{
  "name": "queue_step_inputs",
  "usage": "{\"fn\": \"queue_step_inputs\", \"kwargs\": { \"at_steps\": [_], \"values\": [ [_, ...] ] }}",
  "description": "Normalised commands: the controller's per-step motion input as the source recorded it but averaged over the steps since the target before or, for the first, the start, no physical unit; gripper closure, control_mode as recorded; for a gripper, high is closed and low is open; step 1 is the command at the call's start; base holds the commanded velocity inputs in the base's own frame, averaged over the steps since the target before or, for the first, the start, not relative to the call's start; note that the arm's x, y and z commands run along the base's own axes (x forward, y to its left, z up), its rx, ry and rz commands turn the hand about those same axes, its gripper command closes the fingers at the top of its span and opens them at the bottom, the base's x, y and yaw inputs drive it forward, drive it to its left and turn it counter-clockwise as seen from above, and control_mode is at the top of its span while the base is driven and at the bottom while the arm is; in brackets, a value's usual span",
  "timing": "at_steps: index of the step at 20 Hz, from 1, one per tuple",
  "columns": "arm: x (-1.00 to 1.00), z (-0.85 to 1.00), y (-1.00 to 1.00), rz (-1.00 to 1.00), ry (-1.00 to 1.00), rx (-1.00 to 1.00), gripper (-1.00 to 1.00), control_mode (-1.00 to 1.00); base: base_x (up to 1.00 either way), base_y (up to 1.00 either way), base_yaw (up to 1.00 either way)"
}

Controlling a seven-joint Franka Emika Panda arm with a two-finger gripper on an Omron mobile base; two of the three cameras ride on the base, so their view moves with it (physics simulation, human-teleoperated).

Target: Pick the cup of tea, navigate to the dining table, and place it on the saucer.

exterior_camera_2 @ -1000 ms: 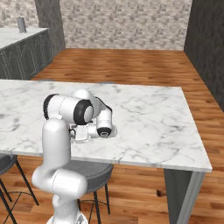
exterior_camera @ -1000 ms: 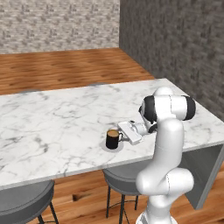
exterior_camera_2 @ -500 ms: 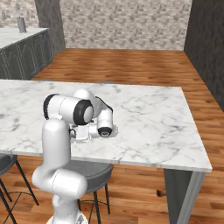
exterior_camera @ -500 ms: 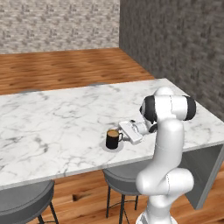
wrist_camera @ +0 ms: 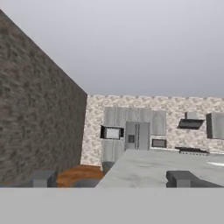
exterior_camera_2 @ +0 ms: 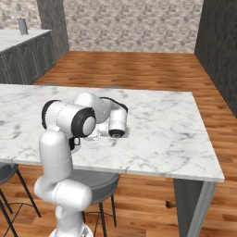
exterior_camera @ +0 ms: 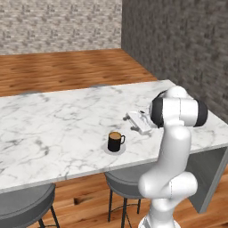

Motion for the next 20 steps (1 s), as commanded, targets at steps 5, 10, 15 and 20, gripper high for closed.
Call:
{"fn": "queue_step_inputs", "kwargs": {
  "at_steps": [5, 10, 15, 20],
  "values": [
    [-0.27, 0.94, -0.1, -0.08, 0.03, 0.05, -1.0, -1.0, 0.0, 0.0, 0.0],
    [-0.73, 0.49, -0.25, -0.16, 0.2, 0.01, -1.0, -1.0, 0.0, 0.0, 0.0],
    [-0.89, 0.23, -0.1, -0.18, 0.24, -0.04, -1.0, -1.0, 0.0, 0.0, 0.0],
    [-0.7, 0.16, -0.13, -0.19, 0.25, -0.19, -1.0, -1.0, 0.0, 0.0, 0.0]
  ]
}}
